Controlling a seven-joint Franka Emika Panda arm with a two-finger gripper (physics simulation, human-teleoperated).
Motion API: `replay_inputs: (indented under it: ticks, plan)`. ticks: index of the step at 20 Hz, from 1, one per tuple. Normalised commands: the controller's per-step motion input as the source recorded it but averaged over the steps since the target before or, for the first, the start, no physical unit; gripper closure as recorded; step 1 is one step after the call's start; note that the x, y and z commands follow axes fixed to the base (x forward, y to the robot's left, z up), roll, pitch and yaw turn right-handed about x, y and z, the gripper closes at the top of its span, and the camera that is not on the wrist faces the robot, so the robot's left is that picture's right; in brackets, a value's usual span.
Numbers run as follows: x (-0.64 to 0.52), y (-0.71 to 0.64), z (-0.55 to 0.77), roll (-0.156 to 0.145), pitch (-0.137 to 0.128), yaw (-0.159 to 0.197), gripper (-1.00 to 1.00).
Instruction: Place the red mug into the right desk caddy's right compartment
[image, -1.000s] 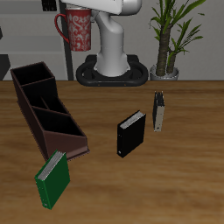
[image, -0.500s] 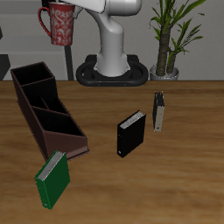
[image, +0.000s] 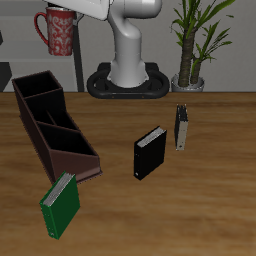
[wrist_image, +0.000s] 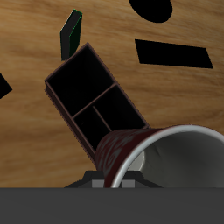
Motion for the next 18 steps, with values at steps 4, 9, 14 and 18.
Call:
replay_inputs:
  ticks: [4,9,14,18]
  plan:
    - [-0.10,-0.20,-0.18,0.039,0.039,-0.018,1.00]
    - [-0.16,-0.14,-0.17,0.031,0.012,-0.012,1.00]
    - [-0.20,-0.33,-0.05,0.020,0.004,-0.045,1.00]
    - [-0.09,-0.26,0.00,0.053,-0.001,0.037,1.00]
